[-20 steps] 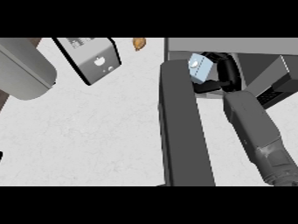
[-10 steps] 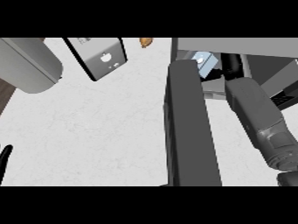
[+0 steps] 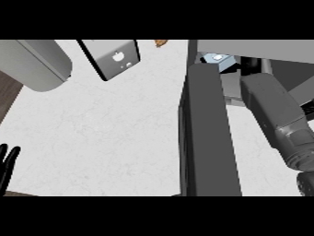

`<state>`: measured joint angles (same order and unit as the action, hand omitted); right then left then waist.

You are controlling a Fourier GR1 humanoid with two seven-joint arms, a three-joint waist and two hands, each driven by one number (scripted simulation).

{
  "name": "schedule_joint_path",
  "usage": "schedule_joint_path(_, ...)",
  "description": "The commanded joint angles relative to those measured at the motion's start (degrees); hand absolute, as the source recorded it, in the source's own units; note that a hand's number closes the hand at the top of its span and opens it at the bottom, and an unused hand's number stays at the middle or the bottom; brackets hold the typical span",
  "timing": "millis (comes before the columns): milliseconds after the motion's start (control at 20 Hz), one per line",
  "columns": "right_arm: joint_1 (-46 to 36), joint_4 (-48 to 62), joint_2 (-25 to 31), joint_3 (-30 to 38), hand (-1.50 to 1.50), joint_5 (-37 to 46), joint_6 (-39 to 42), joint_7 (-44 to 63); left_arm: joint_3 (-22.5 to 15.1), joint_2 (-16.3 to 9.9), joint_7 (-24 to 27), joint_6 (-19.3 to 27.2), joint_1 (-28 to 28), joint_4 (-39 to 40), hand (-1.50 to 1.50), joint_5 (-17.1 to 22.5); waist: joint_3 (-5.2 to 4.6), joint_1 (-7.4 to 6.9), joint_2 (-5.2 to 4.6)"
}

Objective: Pick up the milk, place it into the microwave and close the microwave

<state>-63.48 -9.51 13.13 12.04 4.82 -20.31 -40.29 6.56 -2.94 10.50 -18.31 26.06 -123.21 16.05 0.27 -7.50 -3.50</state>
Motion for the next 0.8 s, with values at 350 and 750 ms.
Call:
schedule_joint_path(350,-2.53,4.00,1.46,-3.10,-1.50,5.48,-19.44,1.62,-0.84,-0.80,-0.84,1.38,-4.01,0.64,-1.50,-4.16,-0.09,-2.30,-1.31)
schedule_joint_path(750,-4.06,6.42,0.27,-2.58,-1.50,5.21,-18.73,5.67,-3.00,-0.81,-1.93,1.14,-4.94,1.44,-1.50,-5.97,0.12,-3.62,-1.81)
